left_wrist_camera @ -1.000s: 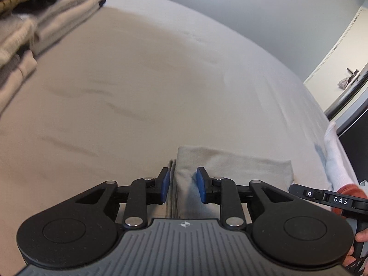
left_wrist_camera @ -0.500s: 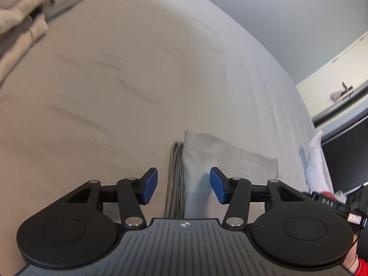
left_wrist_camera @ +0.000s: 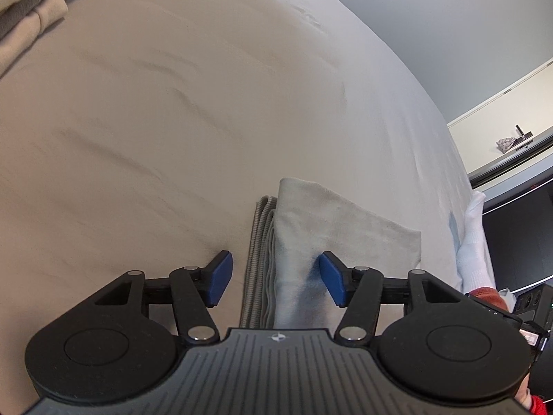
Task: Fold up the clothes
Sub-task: 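Grasp the folded shirt edge with the left gripper while the right gripper grasps beside it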
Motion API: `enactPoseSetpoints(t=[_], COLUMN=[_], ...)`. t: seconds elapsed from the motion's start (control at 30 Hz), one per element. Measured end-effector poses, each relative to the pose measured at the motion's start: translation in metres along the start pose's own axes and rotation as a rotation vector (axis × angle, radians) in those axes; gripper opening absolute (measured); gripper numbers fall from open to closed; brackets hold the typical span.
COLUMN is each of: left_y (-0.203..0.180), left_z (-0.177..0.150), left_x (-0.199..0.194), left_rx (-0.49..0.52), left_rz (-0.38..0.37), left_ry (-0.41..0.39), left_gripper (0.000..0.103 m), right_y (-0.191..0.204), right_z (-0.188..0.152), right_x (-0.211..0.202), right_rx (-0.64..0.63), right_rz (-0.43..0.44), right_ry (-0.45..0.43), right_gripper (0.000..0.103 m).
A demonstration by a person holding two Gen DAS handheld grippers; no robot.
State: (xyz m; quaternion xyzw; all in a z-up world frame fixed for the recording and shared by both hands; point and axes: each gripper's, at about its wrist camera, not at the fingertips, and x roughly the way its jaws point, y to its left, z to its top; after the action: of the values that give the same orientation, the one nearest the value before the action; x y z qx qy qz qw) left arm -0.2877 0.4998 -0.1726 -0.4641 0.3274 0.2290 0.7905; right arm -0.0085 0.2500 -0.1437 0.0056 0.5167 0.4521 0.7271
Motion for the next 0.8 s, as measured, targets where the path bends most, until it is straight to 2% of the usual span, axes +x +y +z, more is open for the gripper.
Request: enactPoseSetpoints(t=[0.6, 0.8], left_y=[0.019, 0.02], left_z=[0.008, 0.009], left_x=[0.026, 0.032], left_rx=[-0.127, -0.131], left_rz=[-0.148, -0.168], left_ry=[0.059, 0.067], left_gripper=[0.07, 0.07], right_y=[-0.006, -0.011], right_z=[0.002, 0.001], right_x=[0.011, 0.014], right_rx=[0.088, 0.129], right_rz=[0.096, 0.142], right_ry=[0.058, 0.066], right_gripper=[0.06, 0.053])
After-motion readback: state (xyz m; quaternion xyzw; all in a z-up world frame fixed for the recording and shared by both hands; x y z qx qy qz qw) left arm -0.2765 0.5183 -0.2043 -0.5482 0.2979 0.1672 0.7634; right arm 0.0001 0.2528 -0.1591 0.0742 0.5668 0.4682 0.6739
